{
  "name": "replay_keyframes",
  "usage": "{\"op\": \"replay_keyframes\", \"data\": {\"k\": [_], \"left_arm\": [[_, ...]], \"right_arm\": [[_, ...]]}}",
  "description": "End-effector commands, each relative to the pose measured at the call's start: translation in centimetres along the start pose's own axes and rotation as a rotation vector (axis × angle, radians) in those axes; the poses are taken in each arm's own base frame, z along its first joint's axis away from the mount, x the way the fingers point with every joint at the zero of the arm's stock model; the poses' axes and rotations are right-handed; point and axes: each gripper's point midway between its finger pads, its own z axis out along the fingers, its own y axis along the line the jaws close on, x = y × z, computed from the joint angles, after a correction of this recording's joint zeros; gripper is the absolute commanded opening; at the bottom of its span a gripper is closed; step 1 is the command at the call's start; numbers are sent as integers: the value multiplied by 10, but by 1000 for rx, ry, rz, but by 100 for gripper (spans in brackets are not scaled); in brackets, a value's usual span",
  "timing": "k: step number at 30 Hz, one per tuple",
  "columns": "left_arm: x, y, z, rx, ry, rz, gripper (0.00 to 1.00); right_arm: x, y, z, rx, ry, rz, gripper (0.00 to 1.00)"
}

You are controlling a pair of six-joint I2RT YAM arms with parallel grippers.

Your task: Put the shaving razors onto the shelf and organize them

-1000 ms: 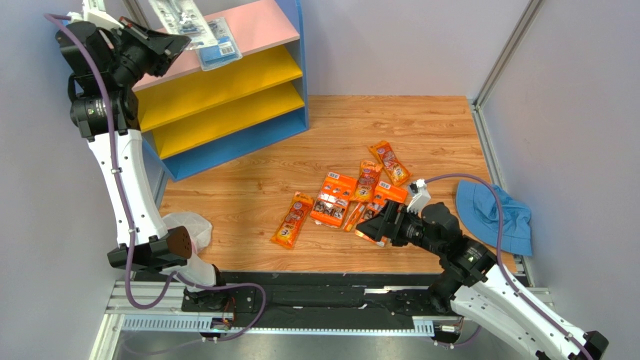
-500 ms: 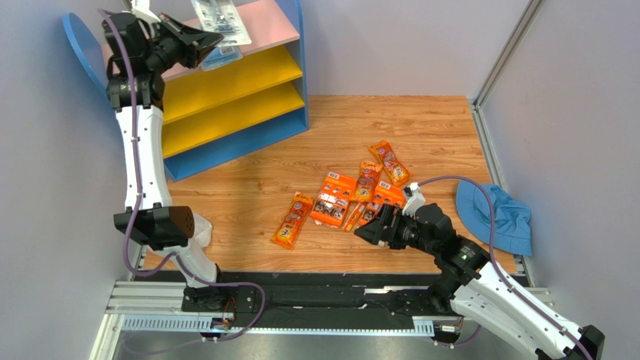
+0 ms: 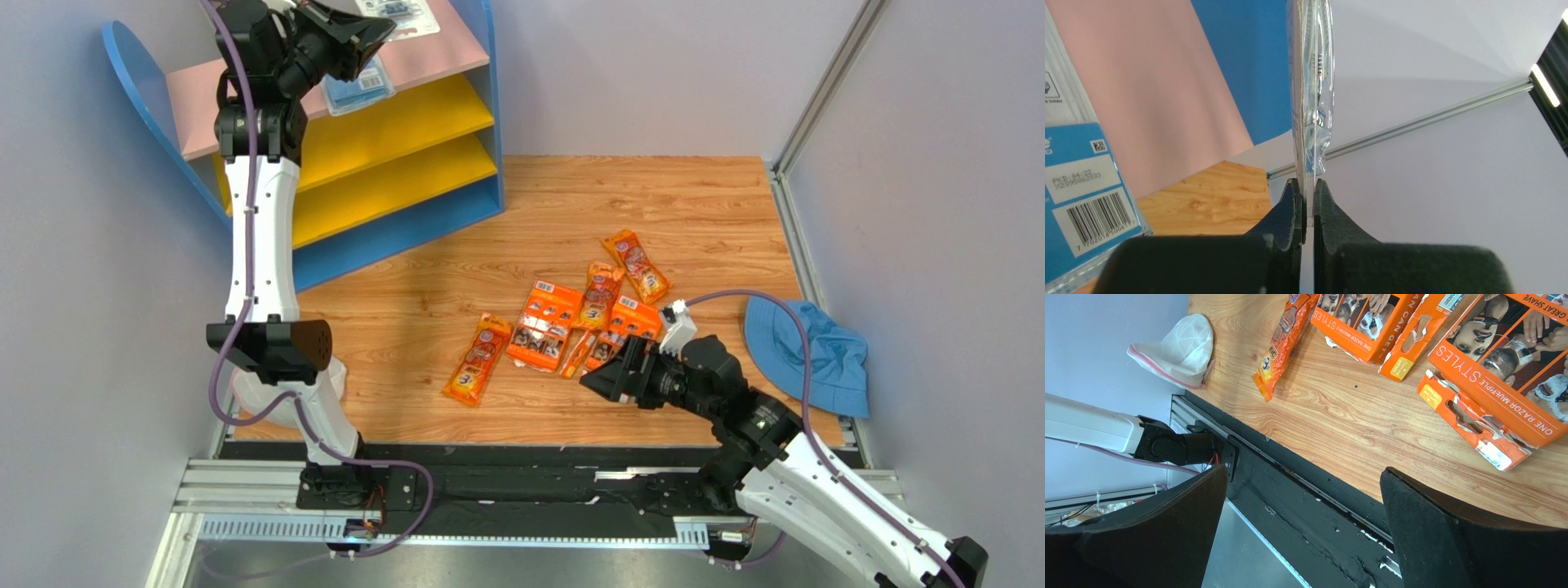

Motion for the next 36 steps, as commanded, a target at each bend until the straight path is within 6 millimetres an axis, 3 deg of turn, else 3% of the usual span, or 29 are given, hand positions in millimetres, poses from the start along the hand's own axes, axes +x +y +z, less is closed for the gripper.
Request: {"op": "replay_keyframes", "data": {"k": [1, 7, 14, 26, 36], "left_arm": [[-9, 4, 18, 18, -33, -45, 0], [0, 22, 33, -2, 20, -55, 0], [-4, 20, 31, -18, -9, -30, 0], [8, 24, 31, -25, 48, -44, 23], [5, 10, 24, -4, 35, -25, 45]], "right_arm": [[-5, 7, -2, -33, -25, -7, 100], [-6, 7, -5, -35, -35, -10, 100], [-4, 4, -5, -33, -35, -4, 100], [-3, 1, -10, -22, -44, -6, 100], [-4, 1, -13, -18, -47, -7, 100]]}}
